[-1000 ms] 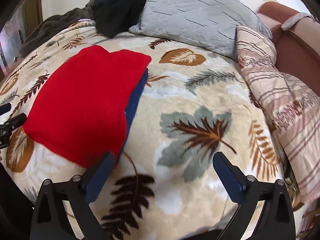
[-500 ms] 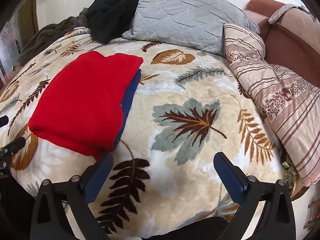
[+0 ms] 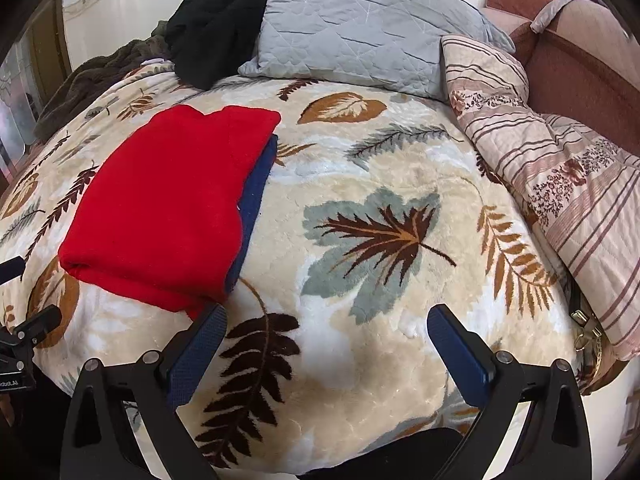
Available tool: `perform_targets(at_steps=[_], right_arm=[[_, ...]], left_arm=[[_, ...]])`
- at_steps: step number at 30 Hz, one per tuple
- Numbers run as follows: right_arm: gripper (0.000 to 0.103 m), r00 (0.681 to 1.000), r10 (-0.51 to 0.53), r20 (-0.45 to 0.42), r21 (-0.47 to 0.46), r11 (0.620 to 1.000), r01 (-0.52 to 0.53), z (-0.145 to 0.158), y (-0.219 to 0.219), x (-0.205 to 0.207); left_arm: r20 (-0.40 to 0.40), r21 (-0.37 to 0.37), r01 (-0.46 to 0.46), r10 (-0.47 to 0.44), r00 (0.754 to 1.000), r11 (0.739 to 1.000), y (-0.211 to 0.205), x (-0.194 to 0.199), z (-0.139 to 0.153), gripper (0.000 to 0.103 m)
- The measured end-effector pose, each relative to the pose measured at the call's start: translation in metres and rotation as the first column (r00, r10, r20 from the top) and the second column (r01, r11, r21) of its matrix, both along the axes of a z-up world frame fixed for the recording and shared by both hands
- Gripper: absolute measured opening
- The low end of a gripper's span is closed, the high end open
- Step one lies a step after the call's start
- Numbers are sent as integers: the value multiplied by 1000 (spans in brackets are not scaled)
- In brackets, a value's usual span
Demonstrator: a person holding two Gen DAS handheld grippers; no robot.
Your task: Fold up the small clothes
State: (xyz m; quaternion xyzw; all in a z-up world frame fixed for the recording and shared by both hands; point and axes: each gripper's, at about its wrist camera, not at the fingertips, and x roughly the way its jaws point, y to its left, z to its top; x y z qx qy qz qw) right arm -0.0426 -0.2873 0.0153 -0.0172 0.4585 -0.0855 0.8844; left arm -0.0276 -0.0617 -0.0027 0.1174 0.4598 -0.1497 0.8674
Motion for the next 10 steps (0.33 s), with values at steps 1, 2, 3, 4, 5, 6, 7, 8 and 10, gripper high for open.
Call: perform_targets(at_steps=[1, 2, 3, 4, 5, 6, 7, 8, 10], right_arm=[[101, 1000, -2, -1, 3, 1000, 2, 0, 0, 0], [101, 1000, -2, -1, 7, 1000, 2, 0, 0, 1], [101, 1000, -1, -1, 9, 1000, 1, 0, 0, 1], [101, 1000, -1, -1, 10, 1000, 1, 0, -1, 1], [101, 1000, 0, -2, 10, 1000, 0, 0, 0, 2], [101, 1000, 0, -2, 8, 1000, 0, 0, 0, 2], [101, 1000, 1, -3, 6, 1000, -1, 0, 0, 2], [101, 1000, 2, -4, 5, 1000, -2, 0, 0, 3], [101, 1000, 4, -4, 3, 1000, -4, 0, 0, 4]], left_arm=[[-7, -12, 4, -4, 1000, 1000, -1, 0, 0, 99], [-10, -34, 9, -9, 1000, 999, -1, 0, 1, 99], [-3, -43, 10, -10, 1000, 999, -2, -1, 2, 99], [6, -44, 11, -11, 1000, 999, -2, -1, 4, 100], [11, -42, 17, -16, 1000, 999, -4, -1, 5, 100], [10, -41, 24, -24, 1000, 999, -5, -2, 6, 100], [9, -35, 25, -25, 1000, 999, -6, -1, 6, 100], [12, -25, 22, -22, 1000, 999, -7, -2, 6, 100], [29, -6, 19, -19, 999, 1000, -8, -3, 7, 100]])
